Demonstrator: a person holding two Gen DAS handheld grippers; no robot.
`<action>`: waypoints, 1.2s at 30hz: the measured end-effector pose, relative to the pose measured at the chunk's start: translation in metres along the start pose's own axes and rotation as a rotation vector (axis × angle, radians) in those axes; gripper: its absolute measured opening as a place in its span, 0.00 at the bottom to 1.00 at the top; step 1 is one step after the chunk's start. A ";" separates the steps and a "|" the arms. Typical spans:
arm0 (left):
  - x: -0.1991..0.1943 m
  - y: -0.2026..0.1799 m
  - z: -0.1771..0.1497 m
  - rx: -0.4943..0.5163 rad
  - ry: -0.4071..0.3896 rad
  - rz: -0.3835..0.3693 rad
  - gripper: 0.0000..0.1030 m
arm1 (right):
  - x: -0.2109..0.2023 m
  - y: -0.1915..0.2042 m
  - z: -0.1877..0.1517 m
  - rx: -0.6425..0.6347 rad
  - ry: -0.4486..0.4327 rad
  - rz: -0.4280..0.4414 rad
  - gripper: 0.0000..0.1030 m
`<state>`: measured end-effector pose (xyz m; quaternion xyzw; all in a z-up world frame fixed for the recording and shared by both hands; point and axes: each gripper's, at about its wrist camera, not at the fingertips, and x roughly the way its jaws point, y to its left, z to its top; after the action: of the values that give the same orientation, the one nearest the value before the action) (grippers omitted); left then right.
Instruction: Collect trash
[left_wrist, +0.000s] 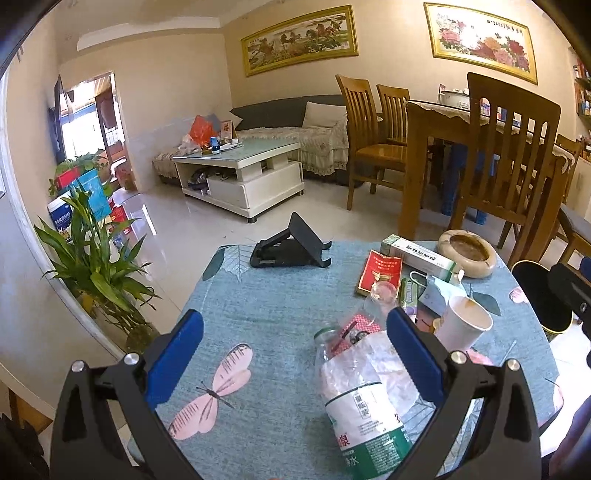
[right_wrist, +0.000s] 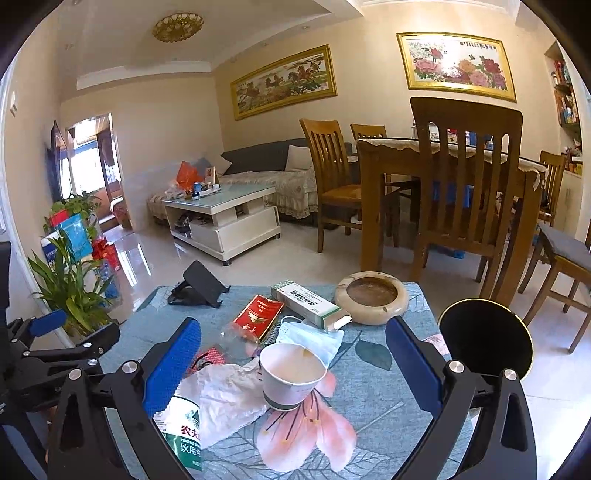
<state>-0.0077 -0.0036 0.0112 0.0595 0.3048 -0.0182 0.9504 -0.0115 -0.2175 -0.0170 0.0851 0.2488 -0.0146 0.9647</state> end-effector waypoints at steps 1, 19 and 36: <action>0.000 0.000 0.000 0.003 -0.001 0.001 0.97 | 0.000 0.000 0.000 0.000 0.000 0.002 0.97; -0.003 -0.002 0.001 0.012 -0.013 -0.007 0.97 | 0.000 0.005 -0.003 0.005 0.005 0.013 0.97; -0.004 -0.003 0.000 0.015 -0.010 -0.017 0.97 | 0.000 0.000 0.000 0.023 0.023 0.025 0.97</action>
<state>-0.0109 -0.0071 0.0132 0.0641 0.3004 -0.0286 0.9512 -0.0112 -0.2174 -0.0172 0.0994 0.2587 -0.0041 0.9608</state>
